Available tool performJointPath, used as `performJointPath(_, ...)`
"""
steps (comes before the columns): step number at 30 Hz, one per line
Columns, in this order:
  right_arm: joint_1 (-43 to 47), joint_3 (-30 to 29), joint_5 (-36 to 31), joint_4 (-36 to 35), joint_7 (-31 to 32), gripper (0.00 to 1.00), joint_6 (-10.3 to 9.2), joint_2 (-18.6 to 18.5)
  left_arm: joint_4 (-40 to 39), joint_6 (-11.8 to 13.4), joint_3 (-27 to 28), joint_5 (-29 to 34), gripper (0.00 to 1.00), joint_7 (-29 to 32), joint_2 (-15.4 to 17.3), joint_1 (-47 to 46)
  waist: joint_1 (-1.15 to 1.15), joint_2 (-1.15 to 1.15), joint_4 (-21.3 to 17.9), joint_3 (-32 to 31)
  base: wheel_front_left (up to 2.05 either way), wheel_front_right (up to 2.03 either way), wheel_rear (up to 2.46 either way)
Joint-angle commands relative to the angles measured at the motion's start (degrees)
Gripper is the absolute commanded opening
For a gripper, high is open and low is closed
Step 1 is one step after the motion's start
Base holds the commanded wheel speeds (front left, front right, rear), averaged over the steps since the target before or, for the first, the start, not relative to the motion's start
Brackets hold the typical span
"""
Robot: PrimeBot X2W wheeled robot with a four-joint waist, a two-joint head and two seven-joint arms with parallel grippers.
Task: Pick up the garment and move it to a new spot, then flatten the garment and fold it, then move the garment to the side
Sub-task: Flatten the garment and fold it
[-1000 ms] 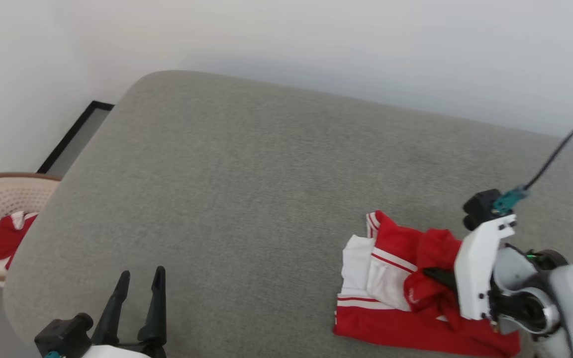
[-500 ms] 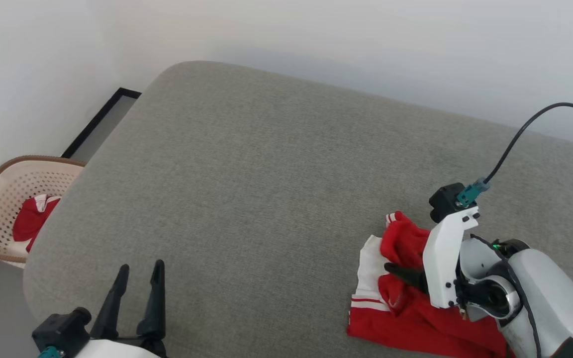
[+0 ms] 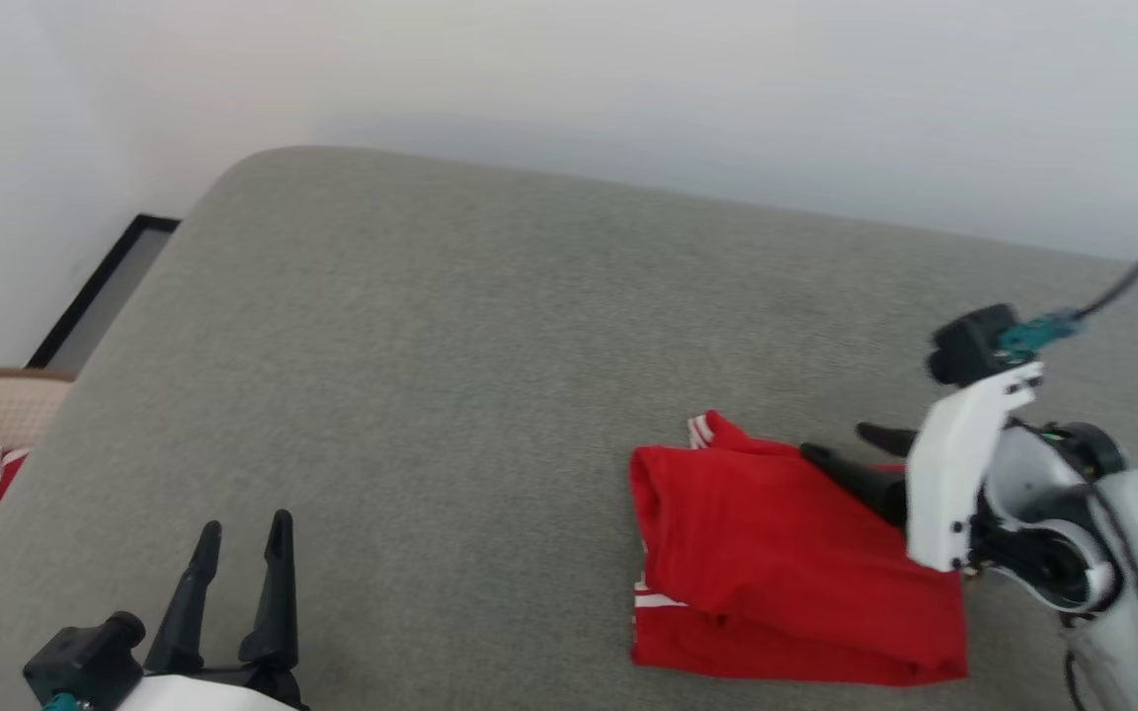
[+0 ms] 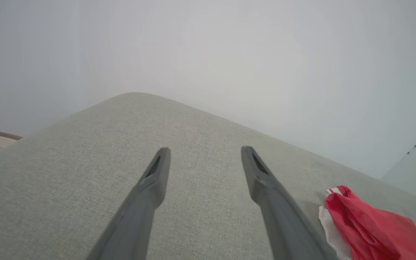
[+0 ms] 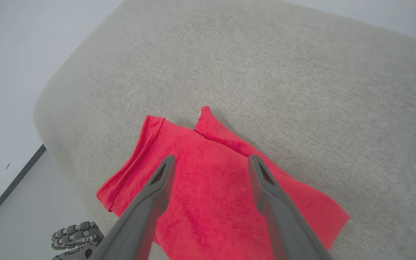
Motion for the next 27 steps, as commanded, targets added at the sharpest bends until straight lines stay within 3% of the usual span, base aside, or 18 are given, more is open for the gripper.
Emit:
performJointPath(1, 1.22, -1.11, -0.15, -0.94, -1.15, 1.0, 0.0, -0.36, -0.15, -0.16, 0.42, 0.16, 1.0, -0.27, 0.11, 0.52, 0.0, 0.0, -1.59, -0.21, 0.0, 0.0, 0.0)
performJointPath(10, 7.09, -7.22, -3.12, -5.23, -10.22, 1.0, 0.0, -1.98, -1.04, -0.16, 2.32, 1.0, 1.0, -0.28, 0.8, 1.92, 0.0, 0.0, -6.14, -1.65, 0.0, 0.0, 0.0)
performJointPath(20, 14.63, -13.47, -9.51, -5.68, -25.61, 1.0, 0.0, 0.14, -2.39, -0.16, 4.17, 1.89, 1.0, -0.28, 1.85, 4.54, 0.0, 0.0, -9.87, -3.32, 0.0, 0.0, 0.0)
performJointPath(27, 18.23, -14.77, -14.13, -4.71, -34.85, 1.0, 0.0, 1.68, -2.86, -0.16, 4.92, 3.85, 1.0, -0.28, 1.76, 5.79, 0.0, 0.0, -11.72, -4.19, 0.0, 0.0, 0.0)
